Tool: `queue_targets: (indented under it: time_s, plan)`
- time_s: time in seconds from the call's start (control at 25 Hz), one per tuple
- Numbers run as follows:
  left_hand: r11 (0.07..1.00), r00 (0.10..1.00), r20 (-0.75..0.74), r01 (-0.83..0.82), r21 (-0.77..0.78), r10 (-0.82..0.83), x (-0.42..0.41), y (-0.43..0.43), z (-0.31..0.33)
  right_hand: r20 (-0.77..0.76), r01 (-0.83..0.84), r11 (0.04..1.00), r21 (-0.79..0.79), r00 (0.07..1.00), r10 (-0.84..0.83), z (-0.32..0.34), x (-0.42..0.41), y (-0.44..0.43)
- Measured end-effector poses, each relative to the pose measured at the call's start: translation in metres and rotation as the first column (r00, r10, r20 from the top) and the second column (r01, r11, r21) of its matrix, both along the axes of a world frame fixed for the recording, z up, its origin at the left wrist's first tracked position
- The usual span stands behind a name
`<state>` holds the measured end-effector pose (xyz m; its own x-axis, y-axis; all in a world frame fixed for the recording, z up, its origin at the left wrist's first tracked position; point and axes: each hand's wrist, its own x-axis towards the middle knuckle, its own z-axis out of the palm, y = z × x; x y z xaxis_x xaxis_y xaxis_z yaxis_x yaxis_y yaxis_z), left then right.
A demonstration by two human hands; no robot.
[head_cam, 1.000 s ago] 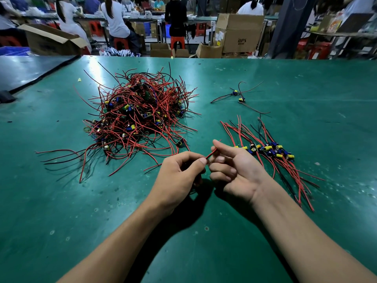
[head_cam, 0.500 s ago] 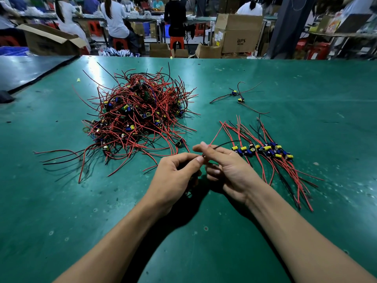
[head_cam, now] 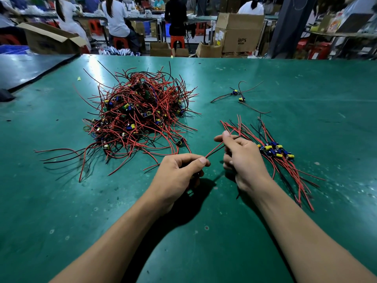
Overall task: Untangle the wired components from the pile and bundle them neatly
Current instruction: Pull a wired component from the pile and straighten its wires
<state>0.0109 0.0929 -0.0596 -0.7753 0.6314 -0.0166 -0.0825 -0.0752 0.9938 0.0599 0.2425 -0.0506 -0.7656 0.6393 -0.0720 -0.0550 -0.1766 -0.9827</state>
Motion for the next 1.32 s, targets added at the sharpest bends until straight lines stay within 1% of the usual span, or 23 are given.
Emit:
queue_targets:
  time_s: [0.08, 0.12, 0.2, 0.24, 0.28, 0.32, 0.48, 0.52, 0.6, 0.68, 0.72, 0.8, 0.92, 1.0, 1.08, 1.16, 1.24, 1.32]
  plan:
    - [1.0, 1.0, 0.009, 0.009, 0.005, -0.009, -0.001, -0.001, 0.001, -0.054, -0.027, 0.981, -0.191, 0.998, 0.017, 0.003, 0.001, 0.002]
    - [1.0, 1.0, 0.015, 0.01, 0.009, -0.01, -0.001, -0.001, 0.001, -0.092, -0.061, 0.95, -0.308, 0.995, 0.034, 0.006, 0.001, 0.002]
    - [1.0, 0.999, 0.035, 0.012, 0.019, -0.013, -0.001, -0.001, 0.002, -0.171, -0.141, 0.841, -0.522, 0.984, 0.059, 0.01, 0.003, 0.003]
    - [1.0, 0.999, 0.043, 0.011, 0.023, -0.012, -0.001, -0.001, 0.003, -0.205, -0.173, 0.792, -0.585, 0.977, 0.062, 0.012, 0.004, 0.003]
    - [1.0, 0.999, 0.049, 0.006, 0.024, -0.007, -0.001, -0.001, 0.003, -0.233, -0.194, 0.769, -0.609, 0.971, 0.06, 0.013, 0.004, 0.002]
    - [1.0, 0.999, 0.053, -0.002, 0.024, 0.0, -0.001, -0.001, 0.004, -0.253, -0.2, 0.775, -0.6, 0.966, 0.053, 0.013, 0.005, 0.0]
    - [1.0, 0.999, 0.052, -0.007, 0.019, 0.006, 0.0, -0.003, 0.005, -0.267, -0.152, 0.876, -0.457, 0.963, 0.029, 0.01, 0.005, -0.006]
    - [1.0, 0.999, 0.049, -0.002, 0.017, 0.001, 0.0, -0.003, 0.005, -0.257, -0.168, 0.886, -0.432, 0.965, 0.058, 0.008, 0.005, -0.007]
    - [1.0, 0.999, 0.04, 0.003, 0.015, -0.004, 0.001, -0.003, 0.005, -0.205, -0.256, 0.892, -0.371, 0.96, 0.19, 0.003, 0.005, -0.011]
    - [1.0, 0.999, 0.037, -0.001, 0.018, 0.0, 0.001, -0.003, 0.004, -0.118, -0.361, 0.897, -0.255, 0.932, 0.342, -0.002, 0.006, -0.018]
    - [1.0, 0.999, 0.041, -0.002, 0.019, 0.001, 0.001, -0.003, 0.004, -0.087, -0.386, 0.902, -0.194, 0.922, 0.376, -0.005, 0.006, -0.022]
    - [1.0, 0.999, 0.047, 0.005, 0.017, -0.006, 0.0, -0.003, 0.005, -0.062, -0.358, 0.929, -0.09, 0.933, 0.354, -0.009, 0.003, -0.024]
    - [0.999, 0.998, 0.055, 0.035, 0.007, -0.035, 0.0, -0.005, 0.008, -0.049, -0.207, 0.977, 0.052, 0.976, 0.21, -0.008, 0.001, -0.015]
    - [0.999, 0.997, 0.051, 0.053, -0.012, -0.052, 0.001, -0.006, 0.009, -0.048, -0.132, 0.99, 0.056, 0.99, 0.134, -0.007, 0.002, -0.006]
    - [0.998, 0.997, 0.047, 0.054, -0.022, -0.053, 0.001, -0.007, 0.009, -0.033, -0.109, 0.993, 0.039, 0.993, 0.111, -0.005, 0.002, -0.001]
    - [0.998, 0.997, 0.05, 0.055, -0.021, -0.054, 0.001, -0.007, 0.009, -0.007, -0.108, 0.994, -0.023, 0.994, 0.107, -0.003, 0.001, 0.0]
    - [0.998, 0.997, 0.055, 0.061, -0.013, -0.06, 0.001, -0.007, 0.009, -0.004, -0.139, 0.973, -0.186, 0.99, 0.14, -0.001, -0.001, 0.002]
    - [0.997, 0.996, 0.056, 0.07, -0.008, -0.07, 0.0, -0.008, 0.009, -0.063, -0.213, 0.899, -0.383, 0.977, 0.205, 0.005, 0.001, 0.007]
